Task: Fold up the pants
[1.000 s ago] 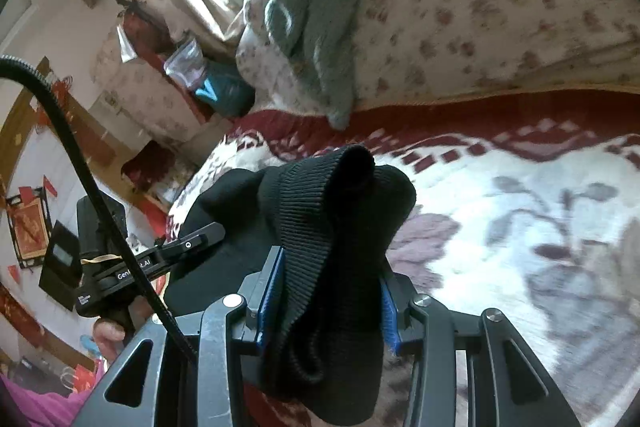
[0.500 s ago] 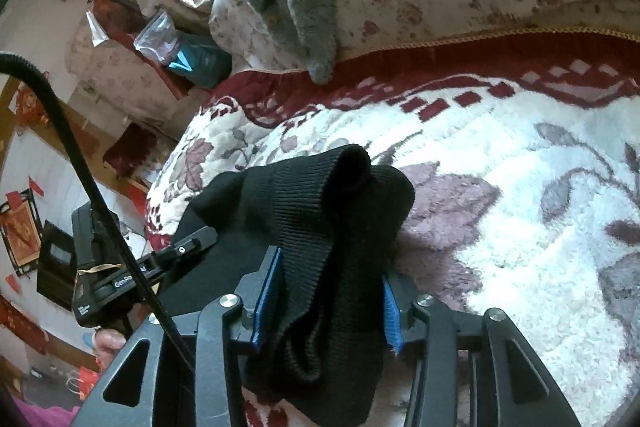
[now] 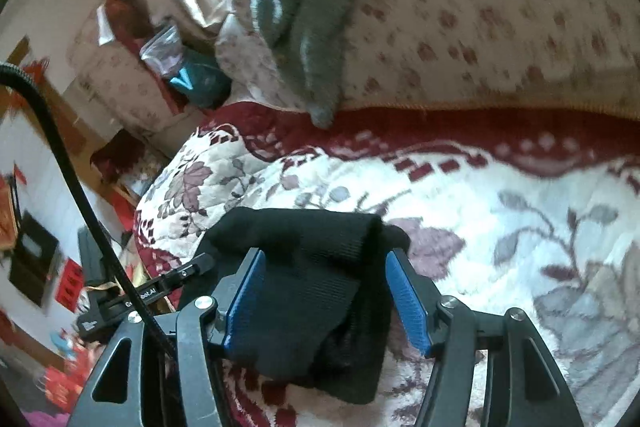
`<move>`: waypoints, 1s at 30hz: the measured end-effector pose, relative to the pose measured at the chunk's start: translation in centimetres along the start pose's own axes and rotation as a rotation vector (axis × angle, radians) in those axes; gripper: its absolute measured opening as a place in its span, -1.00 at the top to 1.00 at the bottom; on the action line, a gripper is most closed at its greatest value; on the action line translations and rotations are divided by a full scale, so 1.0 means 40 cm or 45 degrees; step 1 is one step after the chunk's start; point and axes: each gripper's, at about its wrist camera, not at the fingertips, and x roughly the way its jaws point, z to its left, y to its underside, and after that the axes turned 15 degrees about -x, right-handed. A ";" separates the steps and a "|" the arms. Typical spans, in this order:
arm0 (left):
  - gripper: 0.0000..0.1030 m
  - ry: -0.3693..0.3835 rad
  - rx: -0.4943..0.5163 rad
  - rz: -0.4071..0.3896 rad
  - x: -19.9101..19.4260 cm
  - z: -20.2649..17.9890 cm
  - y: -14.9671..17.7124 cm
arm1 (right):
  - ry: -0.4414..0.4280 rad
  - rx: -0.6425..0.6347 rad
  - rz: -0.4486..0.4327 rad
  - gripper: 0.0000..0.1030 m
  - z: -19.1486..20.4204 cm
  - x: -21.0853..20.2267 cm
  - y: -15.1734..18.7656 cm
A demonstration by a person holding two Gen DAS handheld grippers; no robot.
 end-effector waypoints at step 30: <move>-0.22 -0.176 0.122 -0.253 -0.178 -0.117 0.151 | 0.043 -0.195 0.026 -0.30 0.158 -0.035 0.063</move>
